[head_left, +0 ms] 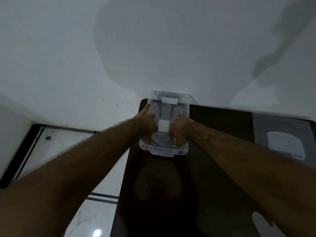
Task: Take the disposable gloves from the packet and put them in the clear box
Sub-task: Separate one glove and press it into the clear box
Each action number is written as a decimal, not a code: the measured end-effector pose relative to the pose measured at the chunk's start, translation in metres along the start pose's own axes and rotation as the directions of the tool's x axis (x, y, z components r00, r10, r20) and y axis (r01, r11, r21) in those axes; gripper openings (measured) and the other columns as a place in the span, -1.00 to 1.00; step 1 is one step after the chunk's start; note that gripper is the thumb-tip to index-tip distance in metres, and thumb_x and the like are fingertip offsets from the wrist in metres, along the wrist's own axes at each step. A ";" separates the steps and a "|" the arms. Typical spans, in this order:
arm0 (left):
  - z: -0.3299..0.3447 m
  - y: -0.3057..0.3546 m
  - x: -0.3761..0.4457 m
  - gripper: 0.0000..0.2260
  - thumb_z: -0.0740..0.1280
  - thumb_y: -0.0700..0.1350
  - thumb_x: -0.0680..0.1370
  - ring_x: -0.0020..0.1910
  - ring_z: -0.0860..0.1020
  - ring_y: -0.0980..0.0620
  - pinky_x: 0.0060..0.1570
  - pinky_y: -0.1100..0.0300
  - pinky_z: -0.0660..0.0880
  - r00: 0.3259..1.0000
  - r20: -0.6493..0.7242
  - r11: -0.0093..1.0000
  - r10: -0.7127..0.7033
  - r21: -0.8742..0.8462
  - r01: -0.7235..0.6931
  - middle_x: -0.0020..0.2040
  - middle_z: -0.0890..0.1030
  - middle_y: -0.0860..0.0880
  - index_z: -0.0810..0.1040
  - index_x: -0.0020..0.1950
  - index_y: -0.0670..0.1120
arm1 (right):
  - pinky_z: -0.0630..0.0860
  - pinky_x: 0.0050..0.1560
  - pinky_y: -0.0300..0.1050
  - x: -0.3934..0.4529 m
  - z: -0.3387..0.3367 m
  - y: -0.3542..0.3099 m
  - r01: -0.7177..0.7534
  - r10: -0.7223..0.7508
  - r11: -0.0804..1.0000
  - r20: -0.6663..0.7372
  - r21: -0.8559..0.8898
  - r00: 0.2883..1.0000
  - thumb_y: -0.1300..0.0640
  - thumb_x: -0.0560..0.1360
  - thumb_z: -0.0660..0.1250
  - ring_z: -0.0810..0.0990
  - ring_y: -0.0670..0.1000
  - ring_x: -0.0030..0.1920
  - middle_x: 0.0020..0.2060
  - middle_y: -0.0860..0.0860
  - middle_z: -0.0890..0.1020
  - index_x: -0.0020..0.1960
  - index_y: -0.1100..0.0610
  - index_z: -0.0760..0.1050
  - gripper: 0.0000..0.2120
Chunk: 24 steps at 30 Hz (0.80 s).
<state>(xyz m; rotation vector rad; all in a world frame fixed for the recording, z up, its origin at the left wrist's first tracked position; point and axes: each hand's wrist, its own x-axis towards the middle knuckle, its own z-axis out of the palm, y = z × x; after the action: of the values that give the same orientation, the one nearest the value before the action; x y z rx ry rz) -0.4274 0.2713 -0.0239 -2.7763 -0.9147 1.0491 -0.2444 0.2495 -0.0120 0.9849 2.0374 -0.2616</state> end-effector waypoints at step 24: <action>-0.010 0.011 -0.003 -0.63 0.39 0.00 0.65 0.66 0.26 -0.16 0.55 -0.49 -0.27 0.998 0.062 0.997 -0.001 0.080 -0.004 0.49 0.56 0.02 0.55 0.47 0.12 | -0.04 0.61 0.41 0.003 0.030 -0.018 -0.082 0.086 0.996 -0.123 0.037 0.989 -0.12 0.65 0.30 0.44 0.15 0.51 0.42 0.06 0.58 0.50 0.02 0.48 -0.54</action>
<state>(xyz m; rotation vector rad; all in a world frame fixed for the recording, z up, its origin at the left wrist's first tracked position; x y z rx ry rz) -0.4174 0.2621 -0.0167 -2.6946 -0.8566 1.1516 -0.2404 0.2247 -0.0363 1.1287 2.1028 -0.1919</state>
